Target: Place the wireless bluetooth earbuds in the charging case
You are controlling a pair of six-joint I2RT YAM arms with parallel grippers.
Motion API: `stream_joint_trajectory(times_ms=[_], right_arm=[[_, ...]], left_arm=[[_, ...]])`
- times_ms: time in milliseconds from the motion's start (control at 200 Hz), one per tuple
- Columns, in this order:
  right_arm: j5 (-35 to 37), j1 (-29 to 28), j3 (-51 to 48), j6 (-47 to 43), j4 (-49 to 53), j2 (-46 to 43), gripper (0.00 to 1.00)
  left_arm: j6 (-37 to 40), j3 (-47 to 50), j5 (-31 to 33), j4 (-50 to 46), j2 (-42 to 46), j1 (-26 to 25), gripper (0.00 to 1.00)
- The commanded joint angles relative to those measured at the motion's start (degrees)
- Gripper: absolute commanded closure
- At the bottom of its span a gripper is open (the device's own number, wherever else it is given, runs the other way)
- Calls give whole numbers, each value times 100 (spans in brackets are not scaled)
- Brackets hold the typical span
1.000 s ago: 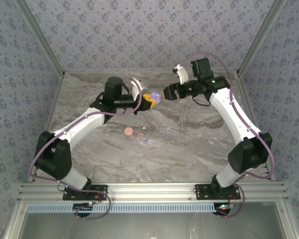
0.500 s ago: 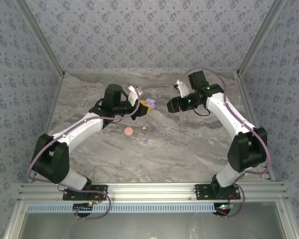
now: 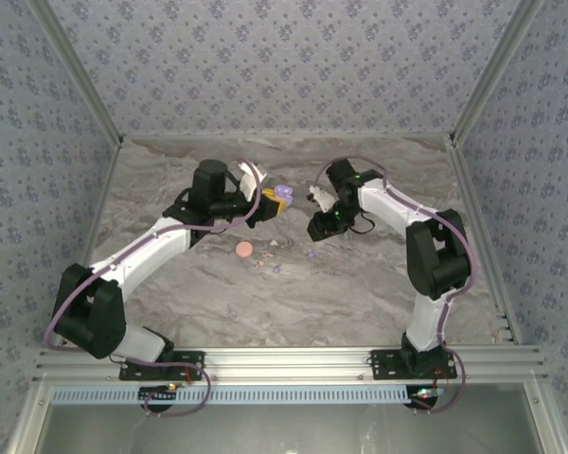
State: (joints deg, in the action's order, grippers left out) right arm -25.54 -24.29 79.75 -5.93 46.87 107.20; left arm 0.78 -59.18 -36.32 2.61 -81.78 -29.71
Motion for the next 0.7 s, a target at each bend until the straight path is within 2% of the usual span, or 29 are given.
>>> stream_joint_trajectory(times_ms=[0, 290, 695], right_arm=[[89, -106, -8, -169, 320, 158, 68], [4, -379, -287, -83, 281, 372, 81], [48, -480, -648, 249, -143, 450, 81]], left_arm=[[-17, 63, 49, -16, 295, -30, 86], [23, 118, 101, -41, 366, -27, 86], [17, 132, 107, -77, 322, -33, 86]])
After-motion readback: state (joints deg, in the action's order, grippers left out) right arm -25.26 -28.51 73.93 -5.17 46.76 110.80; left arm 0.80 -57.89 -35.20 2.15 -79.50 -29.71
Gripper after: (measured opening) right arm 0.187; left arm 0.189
